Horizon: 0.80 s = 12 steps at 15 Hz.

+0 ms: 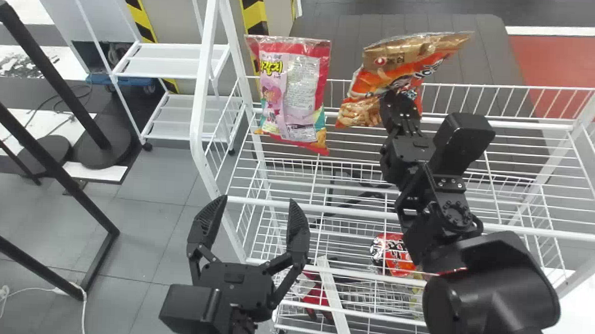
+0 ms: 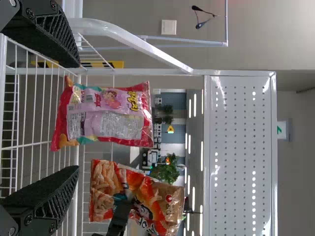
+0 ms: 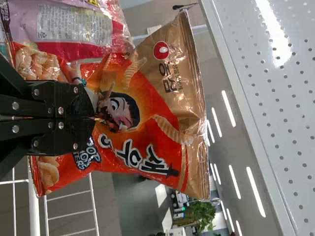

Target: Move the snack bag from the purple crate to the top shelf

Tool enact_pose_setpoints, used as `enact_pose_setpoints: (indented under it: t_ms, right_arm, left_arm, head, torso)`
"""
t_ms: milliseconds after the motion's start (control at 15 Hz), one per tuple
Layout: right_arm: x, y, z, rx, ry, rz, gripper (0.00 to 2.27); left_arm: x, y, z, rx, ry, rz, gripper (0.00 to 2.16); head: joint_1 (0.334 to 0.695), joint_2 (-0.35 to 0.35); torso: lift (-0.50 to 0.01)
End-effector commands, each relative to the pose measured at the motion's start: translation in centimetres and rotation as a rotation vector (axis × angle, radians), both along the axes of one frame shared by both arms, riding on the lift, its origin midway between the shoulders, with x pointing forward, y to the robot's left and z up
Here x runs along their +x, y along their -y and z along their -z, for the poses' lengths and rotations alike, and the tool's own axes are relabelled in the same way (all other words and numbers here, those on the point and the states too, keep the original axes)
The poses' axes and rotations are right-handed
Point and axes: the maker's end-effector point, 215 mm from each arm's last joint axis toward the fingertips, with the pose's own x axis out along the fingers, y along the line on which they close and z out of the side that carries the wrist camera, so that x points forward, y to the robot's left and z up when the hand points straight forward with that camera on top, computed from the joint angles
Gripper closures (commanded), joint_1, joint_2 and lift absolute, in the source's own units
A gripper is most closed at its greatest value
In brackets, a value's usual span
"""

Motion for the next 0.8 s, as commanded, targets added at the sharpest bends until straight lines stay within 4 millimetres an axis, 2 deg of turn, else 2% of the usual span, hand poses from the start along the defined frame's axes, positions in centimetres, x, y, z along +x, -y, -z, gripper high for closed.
enact_pose_setpoints:
  t_ms: [0, 200, 467, 733]
  right_arm:
    - [1.4, 0.9, 0.9, 0.031, -0.024, 0.023, 1.71]
    - [2.3, 1.1, 1.3, 0.047, -0.04, 0.025, 1.71]
    - [1.8, -0.7, 2.2, 0.03, -0.065, -0.004, 1.71]
    - [1.7, -1.2, 3.8, 0.016, -0.095, -0.012, 1.7]
  left_arm:
    - [0.1, -0.3, -0.1, -0.002, 0.002, -0.005, 0.07]
    - [0.2, -0.9, 0.1, 0.001, 0.002, -0.015, 0.07]
    - [0.2, -1.0, 0.1, 0.001, 0.003, -0.012, 0.07]
    - [0.0, -0.8, 0.0, -0.002, 0.004, -0.009, 0.07]
  head:
    - [0.695, 0.157]
    - [0.695, 0.143]
    - [0.695, 0.154]
    - [0.695, 0.167]
  torso:
    - [0.001]
    - [0.001]
    - [0.001]
    - [0.001]
